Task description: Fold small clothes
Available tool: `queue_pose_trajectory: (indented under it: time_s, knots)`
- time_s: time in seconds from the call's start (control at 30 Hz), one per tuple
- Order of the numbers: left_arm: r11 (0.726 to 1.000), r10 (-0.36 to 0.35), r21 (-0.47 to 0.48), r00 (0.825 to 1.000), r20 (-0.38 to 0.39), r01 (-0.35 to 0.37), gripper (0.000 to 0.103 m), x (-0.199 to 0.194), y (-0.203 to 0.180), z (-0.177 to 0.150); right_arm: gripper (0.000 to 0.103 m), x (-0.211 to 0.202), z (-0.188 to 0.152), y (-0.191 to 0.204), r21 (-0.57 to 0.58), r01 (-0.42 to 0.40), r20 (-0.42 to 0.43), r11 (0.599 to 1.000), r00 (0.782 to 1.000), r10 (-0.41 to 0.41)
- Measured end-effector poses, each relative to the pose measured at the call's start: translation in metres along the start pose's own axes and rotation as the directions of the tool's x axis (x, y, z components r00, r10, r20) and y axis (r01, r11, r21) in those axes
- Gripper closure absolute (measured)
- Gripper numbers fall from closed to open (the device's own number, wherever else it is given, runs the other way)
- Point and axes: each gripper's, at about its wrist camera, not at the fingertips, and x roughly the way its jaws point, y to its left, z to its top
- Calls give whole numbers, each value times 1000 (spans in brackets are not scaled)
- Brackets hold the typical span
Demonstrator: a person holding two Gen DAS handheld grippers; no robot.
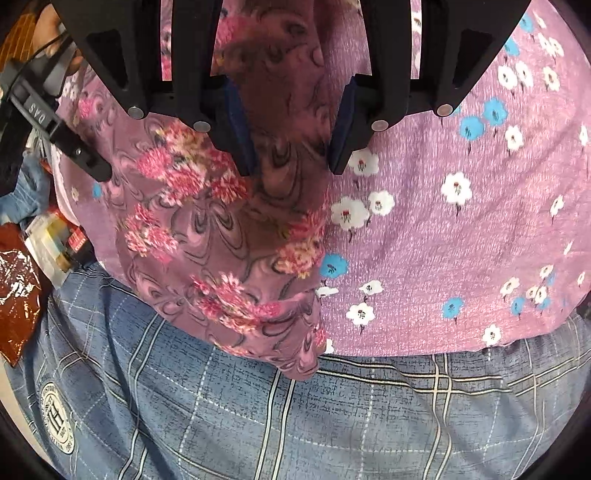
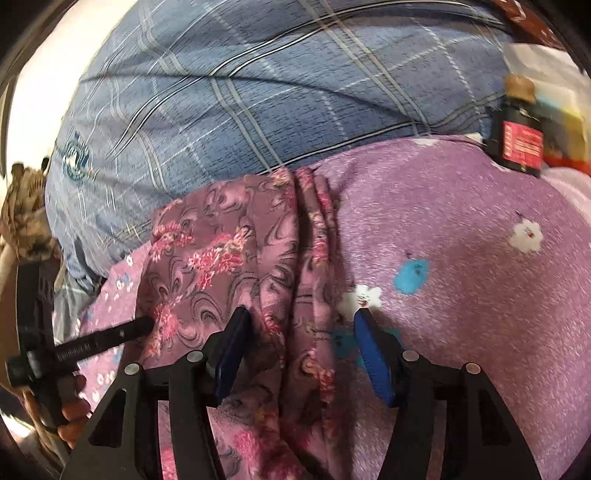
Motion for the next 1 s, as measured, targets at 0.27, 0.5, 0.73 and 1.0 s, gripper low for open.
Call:
queue_pose_trajectory:
  time_s: [0.27,0.5,0.73,1.0]
  knots:
    - [1000,-6,25,1000,-13,6,61,-33,7,-12,41,-25,0,-7,64,7,4,998,1000,-8]
    - [997,-57,-56,998,-22,56,60,-47,31,21,32,-25,22,5,63,-18,34,998,999,16]
    - [996,-53,-83,995,-88,45,60,-15,30,63,39,43,59,7,125,-42,-31,991,998,46]
    - [996,-30,-85,993,-113,20,55,30,13,84,88,55,73,11,-9,38,-44,999,998,-38]
